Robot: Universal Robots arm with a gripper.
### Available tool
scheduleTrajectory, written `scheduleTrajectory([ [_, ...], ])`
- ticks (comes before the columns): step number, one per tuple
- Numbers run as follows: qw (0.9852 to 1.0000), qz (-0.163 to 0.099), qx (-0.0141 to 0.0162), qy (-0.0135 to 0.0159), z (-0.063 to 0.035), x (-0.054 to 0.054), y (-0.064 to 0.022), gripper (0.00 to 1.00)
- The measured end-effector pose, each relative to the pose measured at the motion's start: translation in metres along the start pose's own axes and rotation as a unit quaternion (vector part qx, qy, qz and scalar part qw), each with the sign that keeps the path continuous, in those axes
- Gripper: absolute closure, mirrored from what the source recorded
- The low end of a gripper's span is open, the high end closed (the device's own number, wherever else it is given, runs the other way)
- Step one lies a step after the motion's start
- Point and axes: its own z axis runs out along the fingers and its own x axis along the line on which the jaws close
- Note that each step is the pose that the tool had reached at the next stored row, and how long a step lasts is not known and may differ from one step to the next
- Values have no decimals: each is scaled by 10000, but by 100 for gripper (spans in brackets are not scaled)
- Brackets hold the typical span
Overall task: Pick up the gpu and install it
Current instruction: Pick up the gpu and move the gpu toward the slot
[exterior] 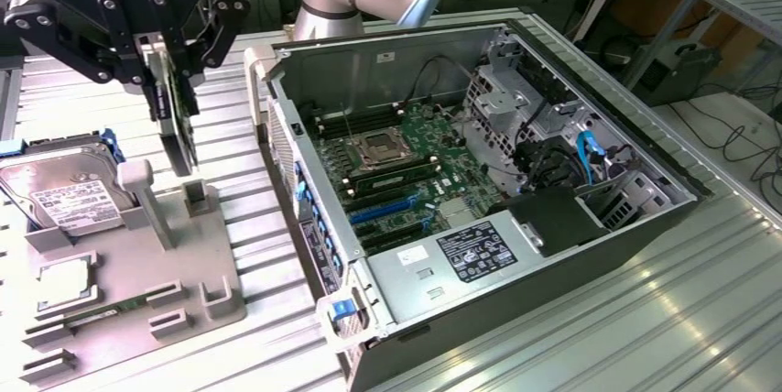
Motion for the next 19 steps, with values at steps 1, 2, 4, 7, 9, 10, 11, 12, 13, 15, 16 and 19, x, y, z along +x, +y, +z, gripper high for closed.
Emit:
scheduleTrajectory([
  [1, 10000, 0, 0, 0, 0, -11, 0, 72],
  [2, 10000, 0, 0, 0, 1, -23, 0, 72],
  [4, 10000, 0, 0, 0, 0, -42, 0, 72],
  [7, 10000, 0, 0, 0, 1, -65, 0, 72],
  [9, 10000, 0, 0, 0, 1, -80, 0, 72],
  [10, 10000, 0, 0, 0, 1, -86, 0, 72],
  [11, 10000, 0, 0, 0, 1, -92, 0, 72],
  [12, 10000, 0, 0, 0, 2, -98, 0, 72],
  [13, 10000, 0, 0, 0, 2, -103, 0, 72],
  [15, 10000, 0, 0, 0, 2, -117, 0, 72],
  [16, 10000, 0, 0, 0, 2, -124, 0, 72],
  [19, 10000, 0, 0, 0, 2, -149, 0, 72],
])
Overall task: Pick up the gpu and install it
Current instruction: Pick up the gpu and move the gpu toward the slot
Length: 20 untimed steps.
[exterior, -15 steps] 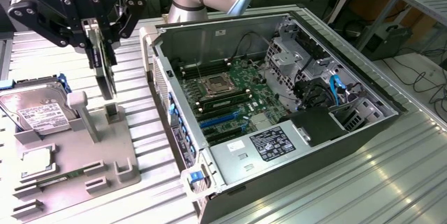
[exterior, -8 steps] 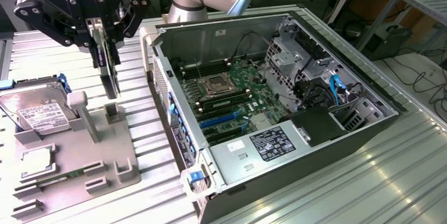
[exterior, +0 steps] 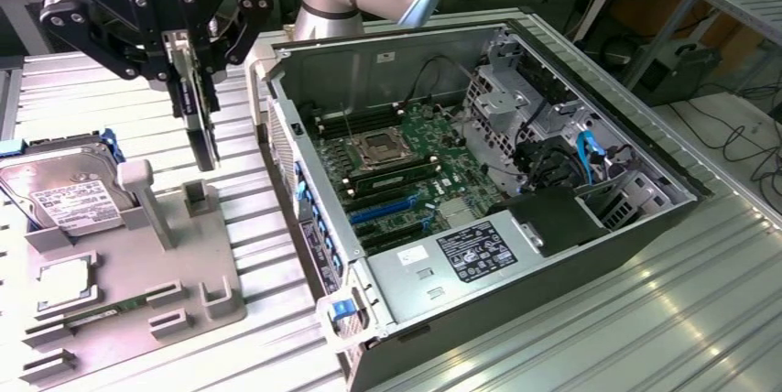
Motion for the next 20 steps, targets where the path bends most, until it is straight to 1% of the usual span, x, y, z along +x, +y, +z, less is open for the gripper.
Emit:
scheduleTrajectory([
  [20, 10000, 0, 0, 0, 2, -156, 0, 72],
])
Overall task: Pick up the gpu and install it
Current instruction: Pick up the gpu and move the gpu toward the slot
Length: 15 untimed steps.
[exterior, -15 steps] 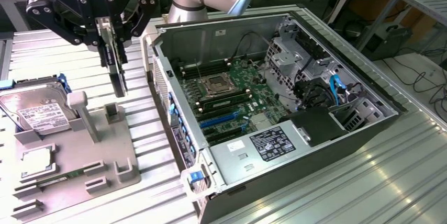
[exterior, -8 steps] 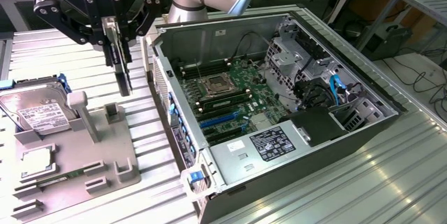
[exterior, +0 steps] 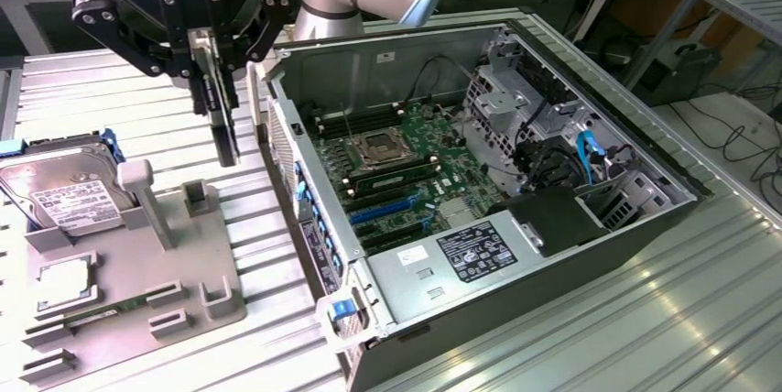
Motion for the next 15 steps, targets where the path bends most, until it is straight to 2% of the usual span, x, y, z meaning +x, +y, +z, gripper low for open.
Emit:
scheduleTrajectory([
  [15, 10000, 0, 0, 0, 2, -96, 0, 72],
])
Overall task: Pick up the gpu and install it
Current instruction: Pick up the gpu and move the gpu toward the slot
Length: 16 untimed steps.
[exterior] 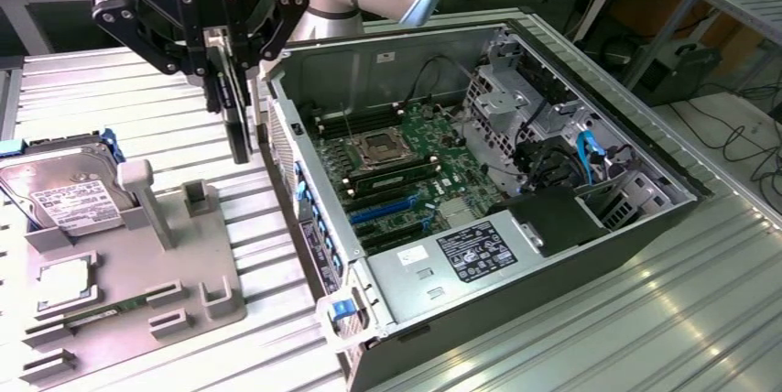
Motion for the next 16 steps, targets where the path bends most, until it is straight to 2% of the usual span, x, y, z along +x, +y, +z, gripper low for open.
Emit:
scheduleTrajectory([
  [16, 10000, 0, 0, 0, 2, -115, 0, 72],
])
